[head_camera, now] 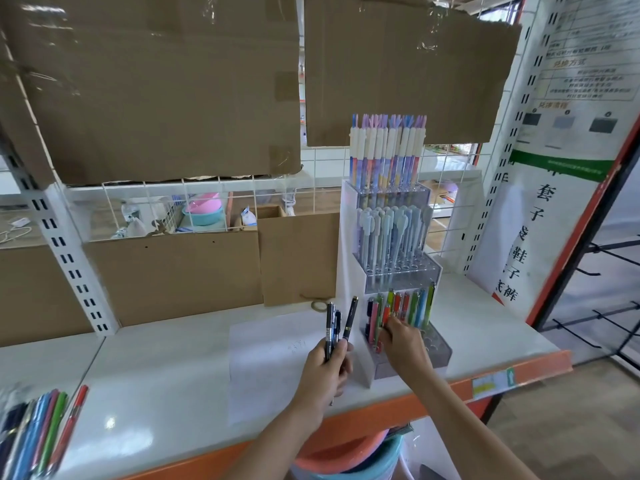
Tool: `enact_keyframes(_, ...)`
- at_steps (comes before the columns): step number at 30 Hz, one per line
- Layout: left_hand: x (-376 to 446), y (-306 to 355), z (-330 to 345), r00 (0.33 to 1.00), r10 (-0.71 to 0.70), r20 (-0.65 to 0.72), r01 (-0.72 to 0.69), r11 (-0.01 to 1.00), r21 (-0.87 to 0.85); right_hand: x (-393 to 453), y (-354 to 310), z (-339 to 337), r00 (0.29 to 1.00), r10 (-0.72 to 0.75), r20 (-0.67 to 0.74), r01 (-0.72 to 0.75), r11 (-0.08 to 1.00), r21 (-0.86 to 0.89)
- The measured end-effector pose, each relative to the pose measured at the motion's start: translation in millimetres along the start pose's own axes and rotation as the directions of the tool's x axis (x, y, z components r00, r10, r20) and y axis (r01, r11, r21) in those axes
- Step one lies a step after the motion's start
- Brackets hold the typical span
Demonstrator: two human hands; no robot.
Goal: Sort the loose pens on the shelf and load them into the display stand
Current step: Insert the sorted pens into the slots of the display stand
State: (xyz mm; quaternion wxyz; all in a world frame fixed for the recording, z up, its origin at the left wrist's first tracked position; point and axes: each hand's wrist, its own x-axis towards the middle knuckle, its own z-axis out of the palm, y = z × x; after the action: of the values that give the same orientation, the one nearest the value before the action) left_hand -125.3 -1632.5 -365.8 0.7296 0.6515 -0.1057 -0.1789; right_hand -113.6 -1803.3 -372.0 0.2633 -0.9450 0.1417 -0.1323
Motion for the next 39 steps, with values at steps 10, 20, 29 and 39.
enact_keyframes(10, 7.8, -3.0, 5.2, 0.999, -0.006, 0.046, 0.007, 1.0, -0.015, -28.4, -7.1, -30.1, 0.996, 0.05, 0.073, -0.072, 0.933, 0.351)
enact_keyframes(20, 8.5, -6.9, 16.5, 1.0, 0.006, 0.013, -0.009, 0.965, 0.261, -12.8, -5.1, -59.3, 0.994, 0.068, -0.09, -0.04, 0.958, 0.285)
enact_keyframes(29, 14.7, -12.7, 2.0, 0.998, 0.017, -0.068, -0.001, 0.974, 0.225, 11.6, 8.5, -24.0, 0.997, 0.016, 0.069, -0.009, 0.994, -0.112)
enact_keyframes(39, 8.2, -12.0, 0.4, 0.999, 0.046, 0.0, -0.045, 0.972, 0.229, 4.6, 10.7, -13.8, 0.996, 0.072, 0.046, -0.069, 0.996, -0.056)
